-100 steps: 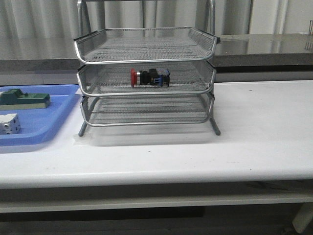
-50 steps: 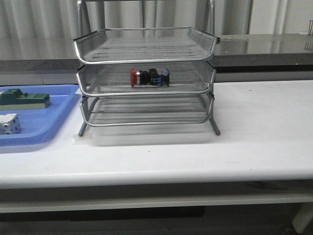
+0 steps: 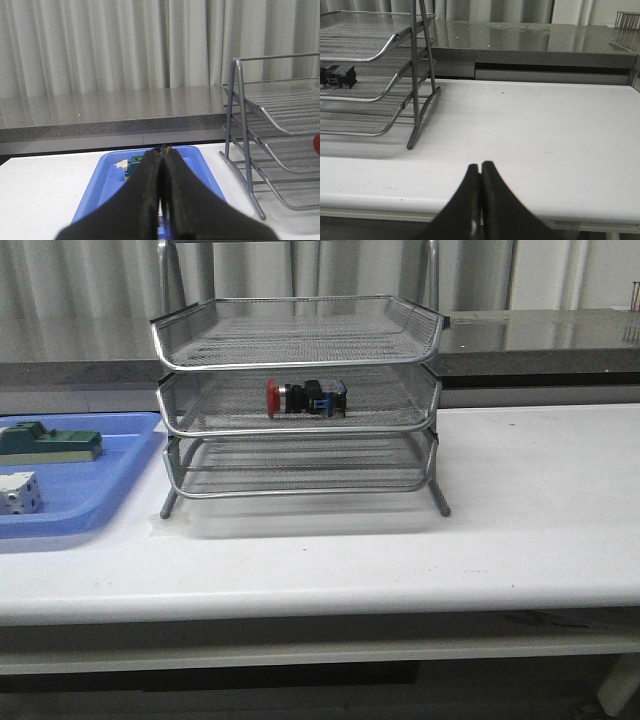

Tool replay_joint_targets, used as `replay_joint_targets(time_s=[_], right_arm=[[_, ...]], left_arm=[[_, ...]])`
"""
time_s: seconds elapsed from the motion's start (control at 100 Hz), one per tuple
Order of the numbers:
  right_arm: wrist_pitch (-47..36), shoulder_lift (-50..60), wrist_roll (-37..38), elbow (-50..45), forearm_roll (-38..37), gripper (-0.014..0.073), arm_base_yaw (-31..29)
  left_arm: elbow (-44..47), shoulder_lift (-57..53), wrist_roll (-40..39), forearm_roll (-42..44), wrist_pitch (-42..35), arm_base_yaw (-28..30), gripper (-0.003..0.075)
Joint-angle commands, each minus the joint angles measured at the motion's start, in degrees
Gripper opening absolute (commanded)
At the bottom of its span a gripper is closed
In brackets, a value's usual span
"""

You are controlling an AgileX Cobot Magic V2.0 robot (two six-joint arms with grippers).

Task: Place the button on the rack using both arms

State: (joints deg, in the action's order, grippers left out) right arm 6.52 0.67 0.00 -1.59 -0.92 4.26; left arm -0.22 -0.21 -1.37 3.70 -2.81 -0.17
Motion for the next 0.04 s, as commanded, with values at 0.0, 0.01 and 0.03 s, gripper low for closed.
replay_joint_targets(time_s=[0.0, 0.01, 0.03], right_arm=[[-4.55, 1.07, -0.35, 1.05, -0.34, -0.0057, -0.43], [-4.55, 1.07, -0.35, 1.05, -0.34, -0.0057, -0.43], [-4.55, 1.07, -0.35, 1.05, -0.34, -0.0057, -0.43]], left_arm=[[3.25, -1.82, -0.43, -0.64, -4.34, -0.1, -0.0021], [3.25, -1.82, -0.43, -0.64, -4.34, -0.1, -0.0021], [3.25, -1.82, -0.43, -0.64, -4.34, -0.1, -0.0021]])
